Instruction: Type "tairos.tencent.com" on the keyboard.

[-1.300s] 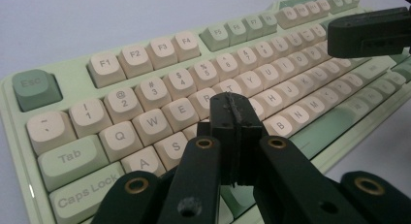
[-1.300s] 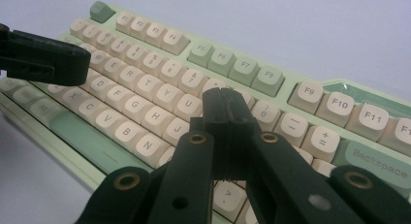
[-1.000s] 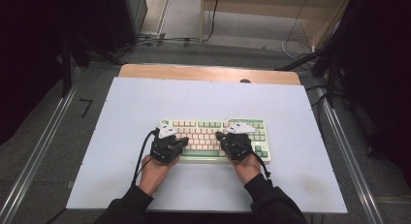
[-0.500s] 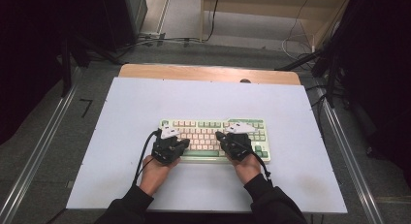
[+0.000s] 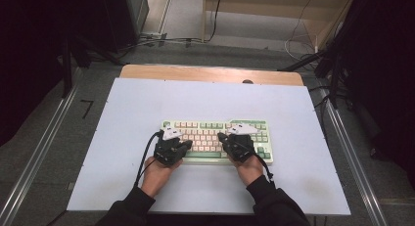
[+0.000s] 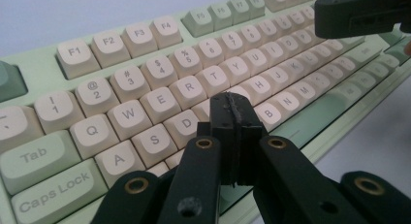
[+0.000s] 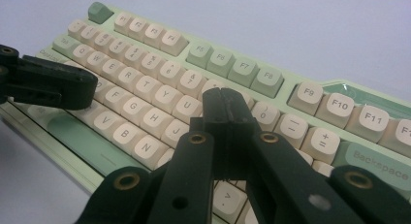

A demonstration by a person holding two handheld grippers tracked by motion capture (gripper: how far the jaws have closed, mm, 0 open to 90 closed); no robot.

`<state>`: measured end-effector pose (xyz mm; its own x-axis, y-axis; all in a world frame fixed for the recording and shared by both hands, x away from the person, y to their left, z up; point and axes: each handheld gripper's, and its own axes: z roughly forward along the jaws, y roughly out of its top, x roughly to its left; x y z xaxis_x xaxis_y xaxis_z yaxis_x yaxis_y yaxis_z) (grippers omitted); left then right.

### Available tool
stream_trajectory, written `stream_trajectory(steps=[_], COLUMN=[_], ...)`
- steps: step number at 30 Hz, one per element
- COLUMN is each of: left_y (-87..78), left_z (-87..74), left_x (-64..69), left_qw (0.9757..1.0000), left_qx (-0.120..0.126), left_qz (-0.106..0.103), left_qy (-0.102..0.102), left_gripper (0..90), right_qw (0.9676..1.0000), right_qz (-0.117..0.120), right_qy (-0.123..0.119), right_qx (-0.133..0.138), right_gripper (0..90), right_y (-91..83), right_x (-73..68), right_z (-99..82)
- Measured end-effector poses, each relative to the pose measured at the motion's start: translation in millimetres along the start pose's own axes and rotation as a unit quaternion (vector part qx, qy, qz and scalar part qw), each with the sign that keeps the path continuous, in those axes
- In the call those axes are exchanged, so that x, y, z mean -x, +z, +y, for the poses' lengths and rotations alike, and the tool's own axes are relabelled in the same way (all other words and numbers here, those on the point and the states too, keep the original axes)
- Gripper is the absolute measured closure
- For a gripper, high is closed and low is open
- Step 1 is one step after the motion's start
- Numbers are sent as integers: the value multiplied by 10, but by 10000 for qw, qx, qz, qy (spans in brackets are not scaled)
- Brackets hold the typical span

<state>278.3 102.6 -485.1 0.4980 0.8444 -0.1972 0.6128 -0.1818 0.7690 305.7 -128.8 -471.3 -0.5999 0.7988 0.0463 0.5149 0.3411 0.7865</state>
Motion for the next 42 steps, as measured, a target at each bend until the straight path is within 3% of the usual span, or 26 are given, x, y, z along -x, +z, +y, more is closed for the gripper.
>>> stream_trajectory(steps=[15, 42], left_y=[-51, -41], left_z=[19, 13], left_x=[-83, -79], left_qw=[9995, 9995], left_qx=[205, 197], left_qz=[127, 132], left_qy=[-186, -190], left_gripper=[900, 900], right_qw=[10000, 9996], right_qz=[-29, -182], right_qy=[25, 154], right_qx=[34, -139], right_gripper=[875, 875], right_y=[11, 189], right_x=[10, 77], right_z=[4, -11])
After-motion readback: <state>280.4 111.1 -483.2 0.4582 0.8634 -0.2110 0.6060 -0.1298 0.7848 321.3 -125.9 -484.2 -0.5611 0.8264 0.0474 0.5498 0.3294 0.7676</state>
